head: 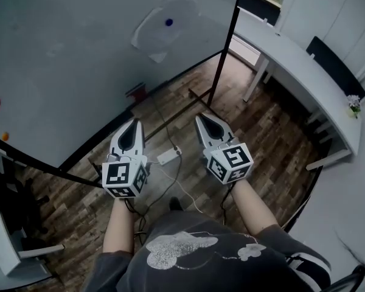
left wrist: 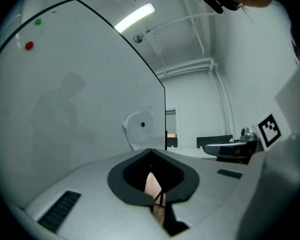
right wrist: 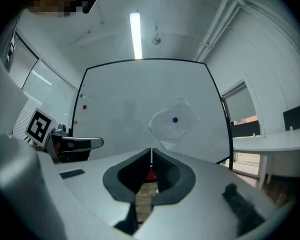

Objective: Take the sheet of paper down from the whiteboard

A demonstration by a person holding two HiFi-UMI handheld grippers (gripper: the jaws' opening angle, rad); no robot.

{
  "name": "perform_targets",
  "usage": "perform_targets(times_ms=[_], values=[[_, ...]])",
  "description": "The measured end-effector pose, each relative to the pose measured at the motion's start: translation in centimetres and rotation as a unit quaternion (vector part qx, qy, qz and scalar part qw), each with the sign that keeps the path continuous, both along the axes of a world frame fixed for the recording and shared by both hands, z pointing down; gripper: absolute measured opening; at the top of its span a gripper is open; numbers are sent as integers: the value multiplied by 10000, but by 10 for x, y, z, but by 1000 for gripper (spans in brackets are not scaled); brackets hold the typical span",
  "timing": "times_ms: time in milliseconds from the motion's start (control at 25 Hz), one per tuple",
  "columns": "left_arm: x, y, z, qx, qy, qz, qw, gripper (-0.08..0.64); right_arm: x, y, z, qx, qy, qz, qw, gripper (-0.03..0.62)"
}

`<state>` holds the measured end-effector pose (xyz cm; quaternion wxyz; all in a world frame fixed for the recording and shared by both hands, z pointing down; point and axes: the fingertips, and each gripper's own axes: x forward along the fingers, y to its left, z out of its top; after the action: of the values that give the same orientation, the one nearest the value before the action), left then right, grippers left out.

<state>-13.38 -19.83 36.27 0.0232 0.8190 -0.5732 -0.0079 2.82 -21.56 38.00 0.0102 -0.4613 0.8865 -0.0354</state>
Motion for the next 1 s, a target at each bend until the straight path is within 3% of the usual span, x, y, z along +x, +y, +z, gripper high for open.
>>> perform_targets(times_ms=[240,440,600,1000], values=[[-14,-67,-9,145,18,-11,9999,11,-15,-72,-14,93,21,2,10000,23],[-19,-99,-15,231,124,-195,9995,11,-15,-101,-16,109,53,-47,9999,23],[-18,-119,-15,226,219,-514,9982,12,-7,-131,-15,74,76,-275,9996,23],[-8,-168,-20,184,-67,-1578,9873,12,-12,-229,-32,336,217,-1197,9920,23]])
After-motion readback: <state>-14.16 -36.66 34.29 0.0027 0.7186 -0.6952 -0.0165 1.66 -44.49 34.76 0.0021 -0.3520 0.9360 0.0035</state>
